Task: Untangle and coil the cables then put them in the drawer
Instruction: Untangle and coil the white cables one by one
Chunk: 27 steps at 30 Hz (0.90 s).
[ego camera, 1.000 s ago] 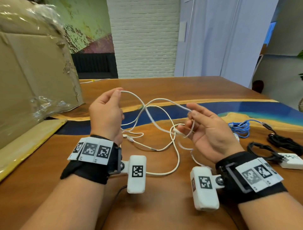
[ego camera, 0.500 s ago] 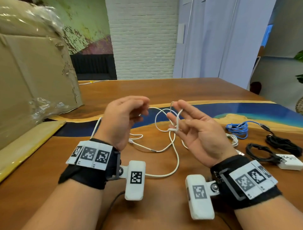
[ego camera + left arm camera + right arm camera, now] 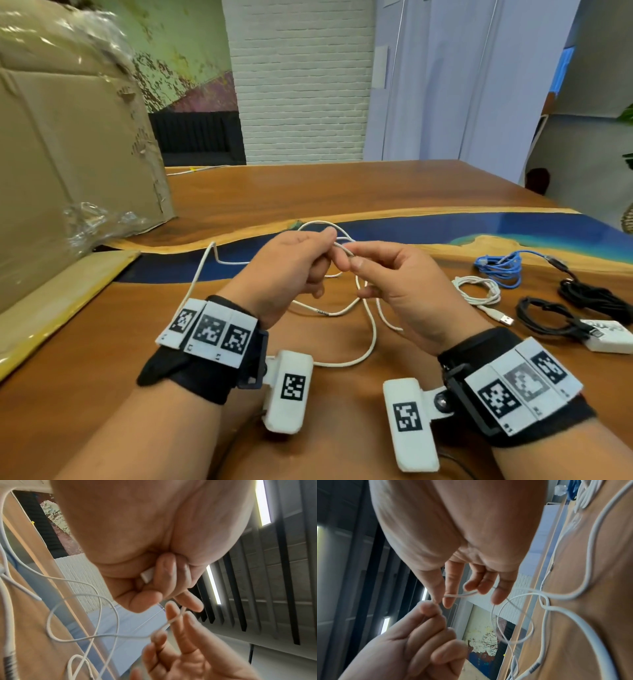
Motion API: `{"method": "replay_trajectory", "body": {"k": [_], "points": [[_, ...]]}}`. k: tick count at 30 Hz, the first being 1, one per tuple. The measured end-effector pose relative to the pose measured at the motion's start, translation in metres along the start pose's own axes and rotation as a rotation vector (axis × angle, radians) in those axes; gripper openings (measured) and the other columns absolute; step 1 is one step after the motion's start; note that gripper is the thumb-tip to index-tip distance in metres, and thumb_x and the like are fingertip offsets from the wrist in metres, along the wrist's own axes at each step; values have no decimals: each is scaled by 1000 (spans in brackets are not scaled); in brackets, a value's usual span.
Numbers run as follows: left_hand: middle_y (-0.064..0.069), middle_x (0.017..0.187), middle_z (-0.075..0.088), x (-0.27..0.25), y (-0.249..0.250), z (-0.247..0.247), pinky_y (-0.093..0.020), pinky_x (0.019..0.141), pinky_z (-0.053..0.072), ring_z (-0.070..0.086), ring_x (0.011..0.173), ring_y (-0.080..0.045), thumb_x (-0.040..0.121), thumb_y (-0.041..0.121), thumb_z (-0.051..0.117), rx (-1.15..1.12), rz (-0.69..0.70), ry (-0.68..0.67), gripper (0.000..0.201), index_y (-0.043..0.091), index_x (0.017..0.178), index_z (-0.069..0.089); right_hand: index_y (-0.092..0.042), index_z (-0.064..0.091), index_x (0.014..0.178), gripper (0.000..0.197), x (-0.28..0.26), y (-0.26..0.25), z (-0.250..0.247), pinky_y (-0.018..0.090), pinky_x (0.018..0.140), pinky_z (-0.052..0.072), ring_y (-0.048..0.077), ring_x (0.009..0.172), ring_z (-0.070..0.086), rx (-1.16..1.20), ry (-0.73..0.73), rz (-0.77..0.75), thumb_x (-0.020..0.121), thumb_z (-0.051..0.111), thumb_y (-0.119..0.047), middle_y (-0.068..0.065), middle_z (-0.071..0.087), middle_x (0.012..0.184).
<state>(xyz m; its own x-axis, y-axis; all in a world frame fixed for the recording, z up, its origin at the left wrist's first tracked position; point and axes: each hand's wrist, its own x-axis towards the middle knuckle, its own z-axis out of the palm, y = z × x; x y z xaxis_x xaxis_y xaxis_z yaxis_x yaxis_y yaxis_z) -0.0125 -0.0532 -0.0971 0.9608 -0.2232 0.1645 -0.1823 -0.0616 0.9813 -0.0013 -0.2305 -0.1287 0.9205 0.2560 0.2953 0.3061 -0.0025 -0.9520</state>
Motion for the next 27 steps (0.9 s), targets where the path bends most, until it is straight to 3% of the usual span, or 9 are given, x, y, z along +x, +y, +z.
{"method": "replay_trajectory", "body": {"k": [2, 5, 9, 12, 15, 17, 22, 24, 27], "points": [[5, 48, 23, -1, 3, -1, -29, 52, 31, 20, 43, -13, 109, 29, 36, -90, 0, -4, 49, 7, 76, 66, -15, 81, 100, 14, 1, 0, -5, 12, 71, 50, -4, 86, 67, -52, 41, -24, 95, 70, -20, 0, 79, 96], [3, 47, 31, -1, 7, -3, -32, 54, 39, 29, 40, -15, 105, 25, 37, -304, 15, -7, 44, 6, 76, 65, -11, 81, 92, 21, 3, 1, -9, 12, 80, 48, -1, 94, 69, -94, 62, -69, 97, 66, -25, -2, 79, 96], [-6, 61, 60, -2, 10, -2, -36, 73, 59, 63, 59, -23, 98, 25, 44, -560, 55, -18, 36, 3, 88, 70, -8, 75, 107, 23, 0, -1, 2, 26, 71, 57, 23, 67, 69, 124, -50, -14, 104, 53, -13, 13, 69, 72], [-5, 75, 72, -1, 12, -4, -30, 76, 61, 72, 70, -18, 105, 25, 41, -710, 85, 45, 39, 3, 104, 73, -22, 69, 123, 30, -4, -1, 11, 38, 60, 58, 19, 46, 51, 222, -152, 109, 107, 46, -11, 9, 58, 66], [-6, 93, 76, 1, 14, -6, -26, 76, 60, 71, 69, -11, 106, 24, 41, -789, 155, 153, 35, 4, 120, 66, -24, 66, 130, 33, -7, -1, 13, 37, 61, 55, 20, 49, 53, 136, -296, 254, 109, 43, -14, 12, 65, 75], [-9, 104, 77, 4, 14, -7, -27, 77, 60, 73, 73, -12, 107, 21, 42, -770, 203, 232, 32, 3, 125, 61, -21, 67, 129, 31, -11, -2, 14, 34, 64, 55, 19, 53, 57, 84, -379, 296, 109, 44, -17, 10, 65, 71], [-11, 113, 76, 11, 1, -12, -33, 95, 57, 74, 105, -24, 108, 14, 41, -510, 164, 316, 28, 3, 129, 57, -11, 75, 115, 22, -17, -8, 19, 19, 50, 45, 15, 44, 44, 94, -427, 195, 101, 58, -17, 2, 45, 53], [-11, 108, 77, 10, -5, -11, -34, 94, 56, 75, 100, -24, 107, 11, 42, -394, 84, 219, 27, 3, 125, 61, -3, 77, 102, 22, -16, -12, 18, 21, 52, 46, 16, 44, 49, 128, -389, 113, 93, 66, -20, 10, 49, 56], [-12, 99, 76, 6, -11, -7, -29, 73, 55, 70, 80, -23, 106, 12, 45, -173, -21, 24, 27, 6, 118, 68, 13, 67, 90, 30, -13, -18, 8, 33, 68, 57, 16, 46, 57, 369, -260, 68, 87, 65, -17, 12, 57, 56]]}}
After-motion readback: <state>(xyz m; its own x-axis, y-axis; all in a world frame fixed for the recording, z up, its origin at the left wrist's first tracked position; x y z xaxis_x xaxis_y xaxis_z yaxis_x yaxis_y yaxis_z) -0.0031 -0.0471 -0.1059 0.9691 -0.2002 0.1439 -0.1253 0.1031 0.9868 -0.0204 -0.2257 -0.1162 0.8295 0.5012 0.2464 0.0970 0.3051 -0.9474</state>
